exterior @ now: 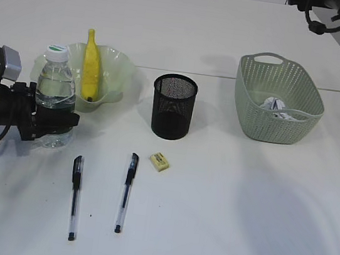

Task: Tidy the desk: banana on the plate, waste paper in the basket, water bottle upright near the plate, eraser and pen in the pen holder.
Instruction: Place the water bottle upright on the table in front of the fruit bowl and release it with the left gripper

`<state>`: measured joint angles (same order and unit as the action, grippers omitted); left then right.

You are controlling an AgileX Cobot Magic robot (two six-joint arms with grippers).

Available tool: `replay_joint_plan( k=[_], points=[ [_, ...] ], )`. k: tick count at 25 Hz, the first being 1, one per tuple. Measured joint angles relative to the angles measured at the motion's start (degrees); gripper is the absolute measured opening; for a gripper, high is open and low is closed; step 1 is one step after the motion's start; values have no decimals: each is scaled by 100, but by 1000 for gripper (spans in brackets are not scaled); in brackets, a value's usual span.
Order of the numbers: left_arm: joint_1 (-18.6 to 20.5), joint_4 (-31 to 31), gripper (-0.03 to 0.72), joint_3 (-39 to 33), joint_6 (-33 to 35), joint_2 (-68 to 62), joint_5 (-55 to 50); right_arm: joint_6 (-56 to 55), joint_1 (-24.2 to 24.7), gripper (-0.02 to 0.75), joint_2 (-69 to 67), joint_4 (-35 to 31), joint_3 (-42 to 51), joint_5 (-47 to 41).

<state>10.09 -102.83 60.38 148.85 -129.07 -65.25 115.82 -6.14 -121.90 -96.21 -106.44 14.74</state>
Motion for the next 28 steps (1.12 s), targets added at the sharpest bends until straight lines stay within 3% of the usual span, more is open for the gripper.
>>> replay_joint_plan(
  k=[17,28],
  points=[
    [0,10,510,42,-23,0,0,0,0,589,0,26,0,4],
    [0,42,511,166,-504,259,0,0,0,589,0,58,0,4]
  ],
)
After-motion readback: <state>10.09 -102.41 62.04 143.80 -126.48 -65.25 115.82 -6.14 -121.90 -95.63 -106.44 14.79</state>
